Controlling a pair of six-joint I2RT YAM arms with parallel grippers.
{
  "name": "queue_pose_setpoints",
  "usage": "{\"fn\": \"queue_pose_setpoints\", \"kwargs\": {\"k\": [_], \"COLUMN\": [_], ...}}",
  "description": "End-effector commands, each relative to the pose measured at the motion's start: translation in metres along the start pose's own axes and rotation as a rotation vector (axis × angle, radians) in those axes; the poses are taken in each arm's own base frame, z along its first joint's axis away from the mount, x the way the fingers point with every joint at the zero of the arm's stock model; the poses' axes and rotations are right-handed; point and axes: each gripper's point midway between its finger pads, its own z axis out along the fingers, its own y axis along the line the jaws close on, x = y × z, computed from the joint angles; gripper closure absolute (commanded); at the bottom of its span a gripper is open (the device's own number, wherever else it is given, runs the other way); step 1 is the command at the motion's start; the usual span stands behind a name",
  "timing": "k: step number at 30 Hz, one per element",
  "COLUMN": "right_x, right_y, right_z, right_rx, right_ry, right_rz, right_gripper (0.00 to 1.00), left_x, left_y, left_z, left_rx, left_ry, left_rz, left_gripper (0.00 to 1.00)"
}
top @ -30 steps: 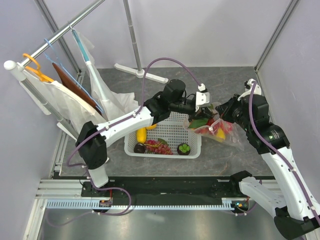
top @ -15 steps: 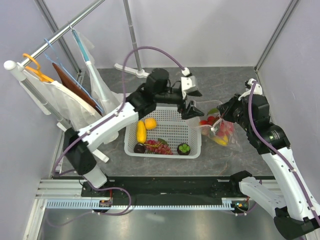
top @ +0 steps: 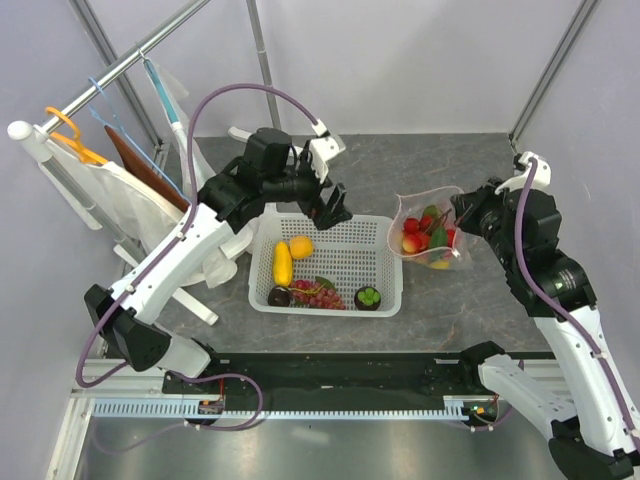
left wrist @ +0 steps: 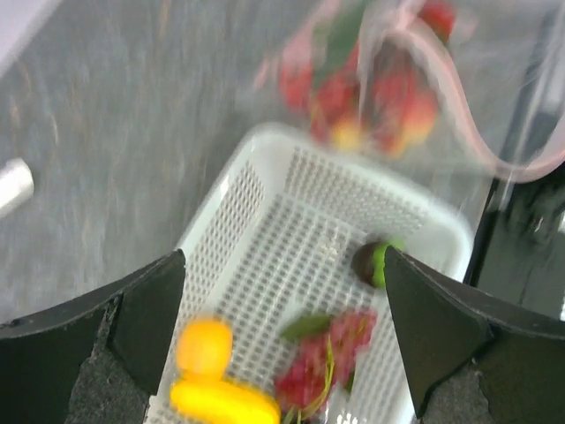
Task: Place the food in the zip-top bag and seal the zipper
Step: Place the fake fruit in the zipper food storage bag, then pick up the fake fruit from the bin.
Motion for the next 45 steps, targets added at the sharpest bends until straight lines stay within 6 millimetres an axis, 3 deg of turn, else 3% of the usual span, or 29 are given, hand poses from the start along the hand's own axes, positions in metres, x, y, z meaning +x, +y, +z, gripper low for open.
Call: {"fn": "queue_pose_setpoints", "kwargs": {"k": [1, 7, 9, 12, 16, 20, 28, 34, 42, 45], "right_x": [0.026, 0.042, 0.046, 0.048, 0.048, 0.049, 0.053, 0.053, 0.058, 0.06], "right_y": [-0.005, -0.011, -0.012, -0.012, -0.012, -0.012, -0.014, -0.014, -0.015, -0.017], "right_z": [0.004, 0.011, 0.013, 0.014, 0.014, 0.015, 0.015, 0.015, 0.018, 0.02], "right_rx": [-0.014, -0.007, -0.007, -0.007, -0.008, -0.006, -0.005, -0.005, 0.003, 0.007], "right_ry": [0.056, 0.092, 0.103, 0.11, 0.112, 0.116, 0.126, 0.129, 0.146, 0.152], "right_rz": [0.015, -0.002, 0.0, -0.003, -0.007, -0.013, -0.022, -0.028, -0.031, -0.03], "right_gripper": [1.0, 1.0, 1.0, 1.0, 1.0, 1.0, 1.0, 1.0, 1.0, 1.0], "left_x": [0.109, 0.18, 0.203, 0.219, 0.218, 0.227, 0.262, 0.286, 0.285, 0.271], "left_y": [-0.006, -0.022, -0.016, 0.01, 0.056, 0.076, 0.091, 0.088, 0.088, 0.084], "left_z": [-0.027, -0.042, -0.036, -0.019, 0.003, 0.021, 0.043, 0.046, 0.035, 0.032], "left_rx": [0.058, 0.195, 0.193, 0.098, -0.073, -0.105, -0.107, -0.078, -0.077, -0.073], "left_ry": [0.398, 0.602, 0.667, 0.723, 0.747, 0.761, 0.822, 0.871, 0.896, 0.877], "left_rz": [0.138, 0.182, 0.166, 0.186, 0.267, 0.33, 0.354, 0.341, 0.372, 0.363], "left_gripper": [0.02, 0.06, 0.11, 0.17, 0.19, 0.16, 0.16, 0.19, 0.23, 0.36]}}
